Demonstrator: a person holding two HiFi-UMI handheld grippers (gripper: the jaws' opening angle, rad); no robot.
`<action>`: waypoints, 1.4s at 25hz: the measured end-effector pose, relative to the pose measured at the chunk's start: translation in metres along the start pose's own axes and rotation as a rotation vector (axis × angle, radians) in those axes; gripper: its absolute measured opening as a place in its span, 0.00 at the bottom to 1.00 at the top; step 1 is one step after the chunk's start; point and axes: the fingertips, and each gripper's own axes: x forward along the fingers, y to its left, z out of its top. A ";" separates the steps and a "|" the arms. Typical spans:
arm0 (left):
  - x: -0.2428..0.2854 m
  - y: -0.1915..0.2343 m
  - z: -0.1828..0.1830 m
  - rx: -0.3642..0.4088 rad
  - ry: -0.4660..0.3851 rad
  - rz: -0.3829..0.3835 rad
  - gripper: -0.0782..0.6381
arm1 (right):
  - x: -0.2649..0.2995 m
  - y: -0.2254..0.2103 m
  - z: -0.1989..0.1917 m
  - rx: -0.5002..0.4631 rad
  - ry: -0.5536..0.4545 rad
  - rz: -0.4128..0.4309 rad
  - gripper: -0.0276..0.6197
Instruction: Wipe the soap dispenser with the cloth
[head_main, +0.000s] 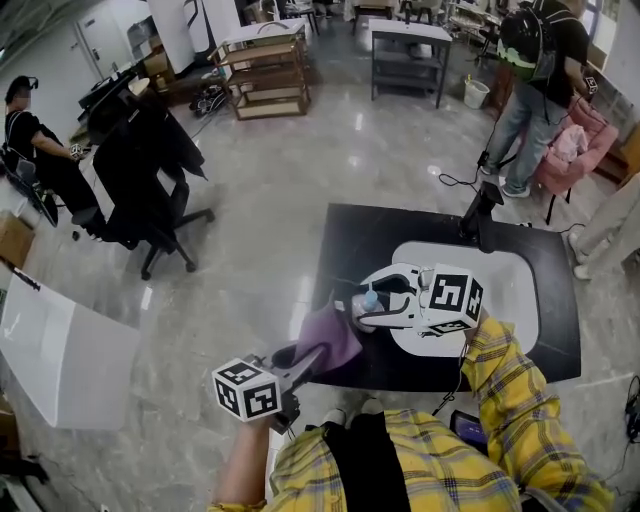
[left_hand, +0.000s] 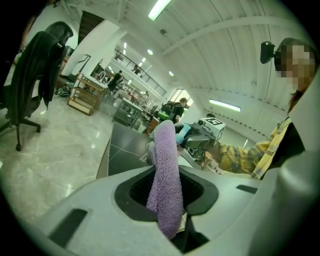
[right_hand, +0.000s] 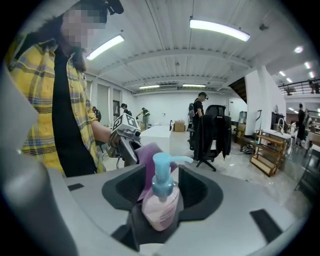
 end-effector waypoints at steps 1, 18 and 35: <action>0.001 0.000 0.000 -0.001 -0.001 0.002 0.21 | 0.000 0.000 0.000 -0.007 0.007 0.019 0.33; 0.013 0.008 0.005 -0.025 -0.030 0.015 0.22 | -0.002 -0.014 -0.003 0.069 -0.053 -0.264 0.23; 0.007 -0.002 0.017 -0.036 -0.089 -0.010 0.22 | -0.009 -0.028 -0.006 0.260 -0.173 -0.734 0.23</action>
